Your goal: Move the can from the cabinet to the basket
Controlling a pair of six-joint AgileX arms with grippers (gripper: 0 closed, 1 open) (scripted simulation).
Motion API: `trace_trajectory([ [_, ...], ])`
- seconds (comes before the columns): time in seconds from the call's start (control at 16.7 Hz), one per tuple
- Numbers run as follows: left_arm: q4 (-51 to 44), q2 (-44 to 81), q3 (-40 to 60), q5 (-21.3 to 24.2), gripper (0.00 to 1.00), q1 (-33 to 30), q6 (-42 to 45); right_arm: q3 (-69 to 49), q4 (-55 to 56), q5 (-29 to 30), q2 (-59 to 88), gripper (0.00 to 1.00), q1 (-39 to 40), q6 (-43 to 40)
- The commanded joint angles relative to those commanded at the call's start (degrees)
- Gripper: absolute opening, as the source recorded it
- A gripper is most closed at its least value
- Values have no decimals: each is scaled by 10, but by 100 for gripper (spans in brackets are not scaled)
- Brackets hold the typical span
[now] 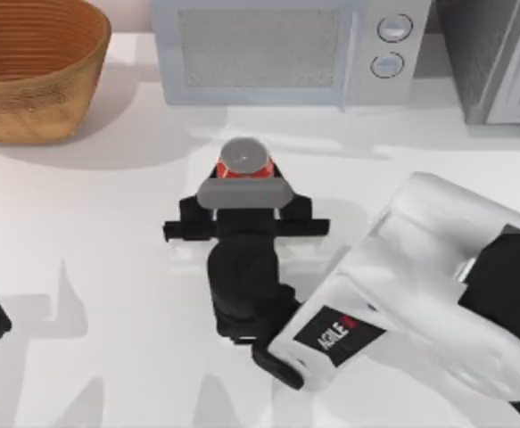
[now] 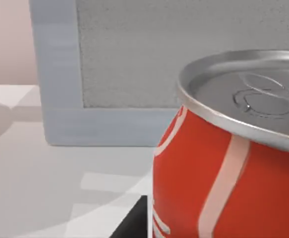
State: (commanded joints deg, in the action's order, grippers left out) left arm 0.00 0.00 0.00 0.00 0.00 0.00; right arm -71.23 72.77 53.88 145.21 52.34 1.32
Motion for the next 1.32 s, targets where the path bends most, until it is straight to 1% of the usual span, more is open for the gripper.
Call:
trace_trajectory([
  [0.12,0,0,0,0,100,0,0,0,0,0,0,98,0,0],
  [0.18,0,0,0,0,100,0,0,0,0,0,0,100,0,0],
  [1.32,0,0,0,0,100,0,0,0,0,0,0,100,0,0],
])
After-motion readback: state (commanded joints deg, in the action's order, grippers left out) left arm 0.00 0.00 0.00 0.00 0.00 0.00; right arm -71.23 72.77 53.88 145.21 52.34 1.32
